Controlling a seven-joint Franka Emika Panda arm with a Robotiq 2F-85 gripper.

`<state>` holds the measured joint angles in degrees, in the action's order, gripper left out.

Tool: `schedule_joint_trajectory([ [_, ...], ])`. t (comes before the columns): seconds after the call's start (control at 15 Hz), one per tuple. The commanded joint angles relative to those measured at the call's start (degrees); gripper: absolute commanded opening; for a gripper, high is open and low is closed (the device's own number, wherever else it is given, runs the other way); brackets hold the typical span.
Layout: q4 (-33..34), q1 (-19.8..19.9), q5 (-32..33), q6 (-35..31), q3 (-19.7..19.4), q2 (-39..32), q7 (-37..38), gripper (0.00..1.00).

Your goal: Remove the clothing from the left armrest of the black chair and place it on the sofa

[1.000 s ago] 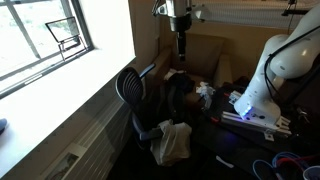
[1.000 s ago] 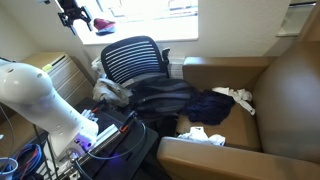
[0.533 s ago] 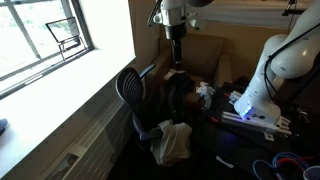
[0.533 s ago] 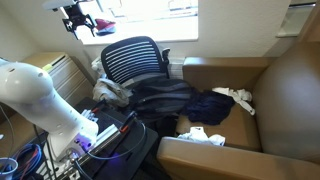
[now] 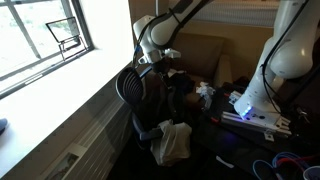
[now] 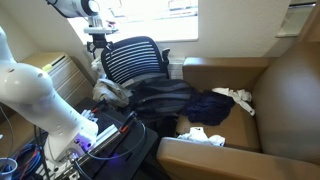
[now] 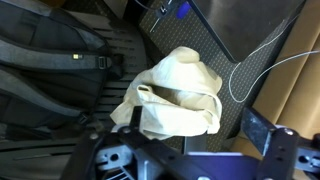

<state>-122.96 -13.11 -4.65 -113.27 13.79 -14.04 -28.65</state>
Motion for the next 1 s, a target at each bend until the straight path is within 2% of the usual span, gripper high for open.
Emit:
schedule_joint_trajectory([
  [0.0, 6.86, 2.76, -0.48, 5.73, 1.26, -6.73, -10.79, 1.00],
  [0.07, 8.30, 3.31, -0.26, 8.13, 1.41, -7.43, -13.67, 1.00],
  [0.13, 4.85, 2.13, 0.14, 3.84, 0.95, -5.78, -8.63, 1.00],
  [0.4, 5.72, 2.35, 0.13, 4.34, 1.07, -6.64, -8.93, 1.00],
  [0.47, 6.19, 0.89, 1.73, 4.77, 1.26, -8.33, -6.73, 1.00],
  [0.53, 4.68, -2.04, 5.06, 1.96, 1.35, -9.11, -0.89, 1.00],
  [0.73, 0.89, -7.40, 11.63, -5.35, 2.97, -8.63, 12.39, 1.00],
  [0.93, -3.33, -10.73, 10.51, -14.21, 4.45, -6.51, 25.07, 1.00],
])
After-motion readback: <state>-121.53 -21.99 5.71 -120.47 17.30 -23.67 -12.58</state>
